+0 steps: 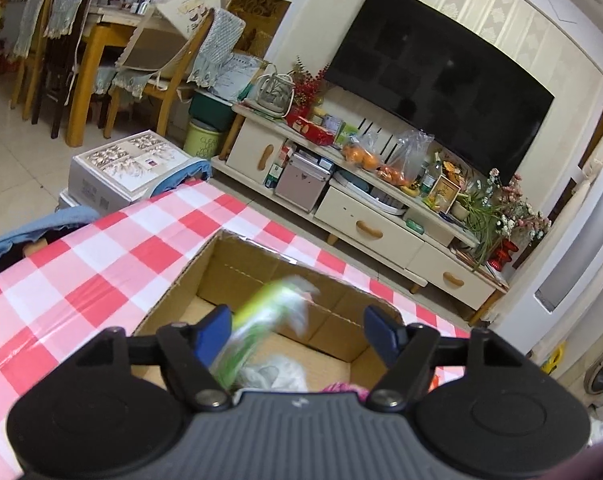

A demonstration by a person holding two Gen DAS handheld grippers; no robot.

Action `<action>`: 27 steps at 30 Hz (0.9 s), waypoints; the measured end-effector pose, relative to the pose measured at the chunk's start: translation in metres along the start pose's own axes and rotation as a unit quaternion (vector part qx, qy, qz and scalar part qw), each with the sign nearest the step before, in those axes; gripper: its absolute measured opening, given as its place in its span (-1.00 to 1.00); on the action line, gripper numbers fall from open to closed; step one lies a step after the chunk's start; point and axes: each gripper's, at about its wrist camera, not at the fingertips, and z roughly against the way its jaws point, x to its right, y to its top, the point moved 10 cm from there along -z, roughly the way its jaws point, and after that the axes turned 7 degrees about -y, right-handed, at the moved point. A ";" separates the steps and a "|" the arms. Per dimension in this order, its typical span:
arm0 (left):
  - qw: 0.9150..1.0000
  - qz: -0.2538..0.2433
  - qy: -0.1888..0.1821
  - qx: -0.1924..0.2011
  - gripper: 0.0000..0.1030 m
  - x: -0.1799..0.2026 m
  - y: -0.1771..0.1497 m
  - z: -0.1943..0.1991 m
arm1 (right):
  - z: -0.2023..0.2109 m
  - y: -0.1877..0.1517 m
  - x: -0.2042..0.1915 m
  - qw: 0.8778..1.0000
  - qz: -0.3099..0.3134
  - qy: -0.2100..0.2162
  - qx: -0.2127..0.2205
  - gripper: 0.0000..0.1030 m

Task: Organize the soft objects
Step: 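Open both tools over the box to drop the hat and sponge, then withdraw both tools from the box toward the white scrunchie and plush bear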

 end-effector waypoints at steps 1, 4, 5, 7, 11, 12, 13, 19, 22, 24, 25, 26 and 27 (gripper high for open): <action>1.000 -0.005 -0.001 0.000 0.59 0.002 0.000 0.000 | 0.003 -0.002 0.005 1.000 -0.009 -0.005 -0.001 1.00; 1.000 -0.025 -0.001 0.004 0.69 0.010 -0.002 0.001 | 0.012 -0.008 0.020 0.999 -0.035 -0.015 -0.005 1.00; 0.999 -0.032 -0.001 0.004 0.75 0.014 -0.003 0.001 | 0.016 -0.010 0.024 0.999 -0.040 -0.019 -0.008 1.00; 0.999 -0.044 -0.004 0.003 0.83 0.020 -0.005 0.001 | 0.020 -0.014 0.031 0.999 -0.045 -0.028 -0.010 1.00; 0.998 -0.060 -0.007 0.001 0.92 0.031 -0.010 0.001 | 0.028 -0.022 0.039 0.998 -0.047 -0.046 -0.008 1.00; 0.998 -0.061 -0.009 0.000 0.94 0.032 -0.011 0.001 | 0.029 -0.023 0.041 0.998 -0.047 -0.049 -0.007 1.00; 0.998 -0.060 -0.011 -0.001 0.96 0.034 -0.012 0.001 | 0.030 -0.024 0.043 0.997 -0.048 -0.052 -0.007 1.00; 0.997 -0.075 -0.017 -0.004 0.98 0.049 -0.020 0.001 | 0.032 -0.025 0.054 0.997 -0.051 -0.066 -0.004 1.00; 0.997 -0.079 -0.019 -0.009 0.98 0.057 -0.025 0.000 | 0.035 -0.027 0.058 0.996 -0.052 -0.072 -0.004 1.00; 0.996 -0.081 -0.021 -0.010 0.98 0.061 -0.027 0.000 | 0.036 -0.028 0.060 0.996 -0.054 -0.075 -0.004 1.00; 0.996 -0.082 -0.021 -0.011 0.98 0.062 -0.028 0.000 | 0.037 -0.030 0.062 0.996 -0.054 -0.076 -0.004 1.00; 0.996 -0.084 -0.022 -0.012 0.98 0.065 -0.030 0.000 | 0.038 -0.031 0.062 0.996 -0.054 -0.077 -0.004 1.00; 0.996 -0.086 -0.023 -0.013 0.98 0.066 -0.031 -0.001 | 0.038 -0.031 0.062 0.996 -0.053 -0.078 -0.004 1.00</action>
